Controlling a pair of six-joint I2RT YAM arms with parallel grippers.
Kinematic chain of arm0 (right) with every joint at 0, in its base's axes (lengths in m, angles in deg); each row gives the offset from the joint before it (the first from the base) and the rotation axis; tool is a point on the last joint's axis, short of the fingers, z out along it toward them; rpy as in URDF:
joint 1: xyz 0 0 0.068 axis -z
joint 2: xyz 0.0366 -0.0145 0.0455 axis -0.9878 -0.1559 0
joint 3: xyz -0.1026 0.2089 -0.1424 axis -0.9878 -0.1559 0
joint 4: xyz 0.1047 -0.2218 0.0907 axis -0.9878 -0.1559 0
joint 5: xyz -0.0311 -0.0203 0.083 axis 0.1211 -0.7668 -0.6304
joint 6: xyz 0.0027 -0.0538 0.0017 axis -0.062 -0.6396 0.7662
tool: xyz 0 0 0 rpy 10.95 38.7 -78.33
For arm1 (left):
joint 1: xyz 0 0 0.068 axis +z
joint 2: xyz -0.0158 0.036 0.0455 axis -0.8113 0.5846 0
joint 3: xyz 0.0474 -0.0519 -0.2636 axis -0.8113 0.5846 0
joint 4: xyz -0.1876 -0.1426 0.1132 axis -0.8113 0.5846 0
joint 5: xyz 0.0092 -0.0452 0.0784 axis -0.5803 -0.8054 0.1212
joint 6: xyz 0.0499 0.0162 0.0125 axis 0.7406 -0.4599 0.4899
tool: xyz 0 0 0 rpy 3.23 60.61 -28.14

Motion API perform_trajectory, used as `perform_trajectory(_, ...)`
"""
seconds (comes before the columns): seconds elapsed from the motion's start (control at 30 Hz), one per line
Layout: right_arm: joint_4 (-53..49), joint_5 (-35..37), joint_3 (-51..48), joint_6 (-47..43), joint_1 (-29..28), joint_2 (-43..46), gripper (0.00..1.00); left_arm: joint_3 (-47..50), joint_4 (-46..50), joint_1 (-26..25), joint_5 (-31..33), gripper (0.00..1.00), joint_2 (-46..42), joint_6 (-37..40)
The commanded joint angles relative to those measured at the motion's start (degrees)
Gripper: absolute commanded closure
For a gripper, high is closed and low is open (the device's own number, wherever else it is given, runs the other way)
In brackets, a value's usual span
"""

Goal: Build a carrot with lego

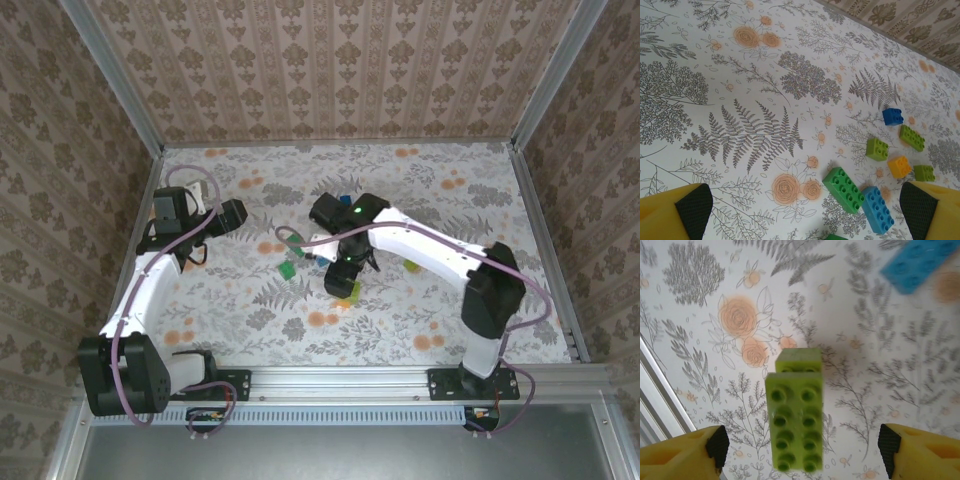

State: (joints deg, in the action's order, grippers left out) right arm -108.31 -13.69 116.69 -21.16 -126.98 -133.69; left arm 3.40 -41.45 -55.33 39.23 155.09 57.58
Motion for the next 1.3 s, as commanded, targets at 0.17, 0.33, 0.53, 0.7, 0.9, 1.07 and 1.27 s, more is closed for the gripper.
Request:
perform_trajectory(0.17,7.9,13.7,-10.6,17.9,10.8,15.1,0.17,2.3,-6.1,-1.5,-6.6,0.0,-3.5,-0.4)
perform_trajectory(0.33,13.6,17.3,-21.6,26.9,18.6,19.6,0.17,9.7,-12.2,-7.1,-9.3,0.08,-12.2,1.5)
perform_trajectory(0.53,21.6,16.6,-32.2,24.8,21.4,21.8,0.17,21.6,-26.2,-16.5,-13.0,0.02,-22.9,0.1)
perform_trajectory(0.7,25.3,14.8,-33.5,22.5,24.1,14.8,0.19,27.8,-30.5,-23.7,-11.4,0.0,-27.7,3.2)
perform_trajectory(0.9,28.8,11.3,-34.2,20.4,26.1,9.7,0.19,28.7,-32.9,-28.6,-11.3,0.0,-27.5,6.3)
perform_trajectory(1.07,28.9,10.0,-33.1,19.2,26.3,5.5,0.21,28.5,-33.2,-30.6,-10.2,0.0,-24.9,7.9)
perform_trajectory(1.27,29.2,10.4,-32.2,18.6,26.5,2.8,0.23,27.7,-32.3,-31.7,-9.4,0.0,-24.3,8.9)
